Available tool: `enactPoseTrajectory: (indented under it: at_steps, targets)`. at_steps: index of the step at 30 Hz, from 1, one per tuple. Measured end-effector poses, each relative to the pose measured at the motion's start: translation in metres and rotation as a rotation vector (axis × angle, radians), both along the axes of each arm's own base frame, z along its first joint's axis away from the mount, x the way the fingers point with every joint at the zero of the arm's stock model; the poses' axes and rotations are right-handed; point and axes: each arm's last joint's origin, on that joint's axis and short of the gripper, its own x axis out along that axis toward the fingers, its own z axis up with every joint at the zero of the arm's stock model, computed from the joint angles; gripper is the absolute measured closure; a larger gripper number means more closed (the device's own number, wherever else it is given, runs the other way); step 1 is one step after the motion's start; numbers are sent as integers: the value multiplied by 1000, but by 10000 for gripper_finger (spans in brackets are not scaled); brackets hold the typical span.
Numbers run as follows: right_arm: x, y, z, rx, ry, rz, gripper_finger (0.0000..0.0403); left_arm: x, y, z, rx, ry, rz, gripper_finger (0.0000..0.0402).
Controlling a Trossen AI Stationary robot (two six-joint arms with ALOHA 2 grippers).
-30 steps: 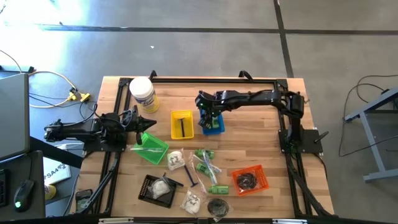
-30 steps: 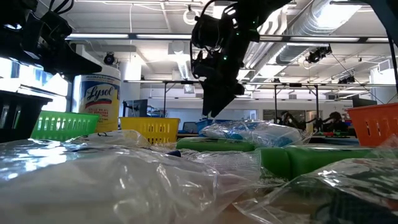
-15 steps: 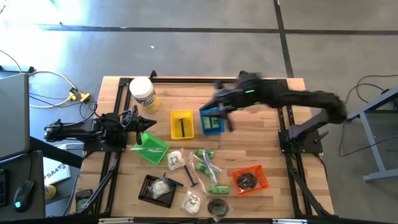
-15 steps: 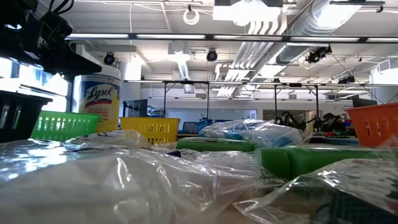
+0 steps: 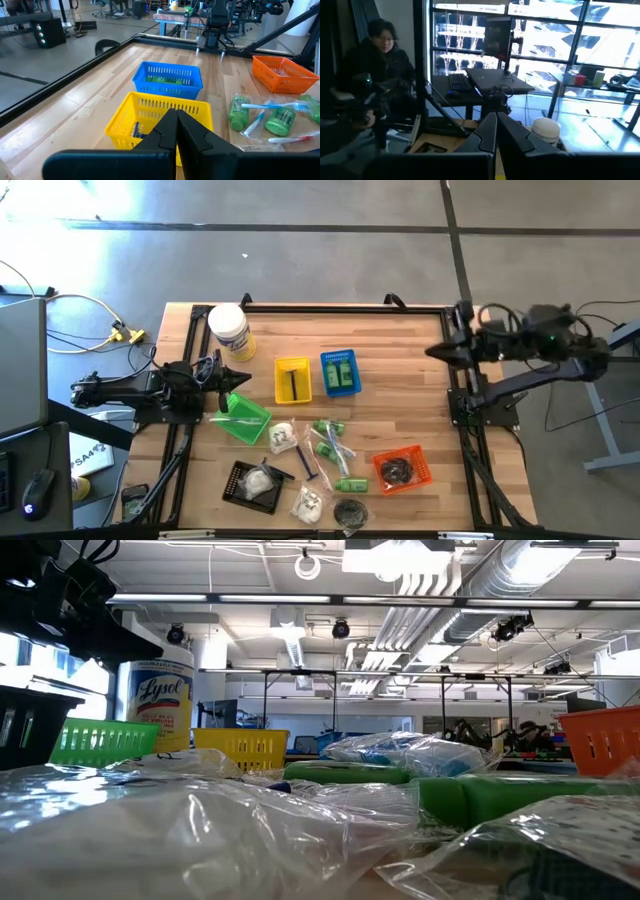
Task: Pick & Place Travel size toiletries
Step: Put the razor into the yellow bin
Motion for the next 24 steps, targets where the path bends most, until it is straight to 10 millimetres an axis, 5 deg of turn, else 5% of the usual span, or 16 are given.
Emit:
enactPoseTrajectory:
  at_steps: [12,17,24]
  targets:
    - [-18,-1,-149,93,-58,-66,400,1,0,3,17,-35,8,402]
    - [-19,-5,-177,179,-236,-76,400,1,0,4,35,-40,6,402]
    - [-12,-7,-210,181,-215,-44,401,1,1,5,37,-52,21,402]
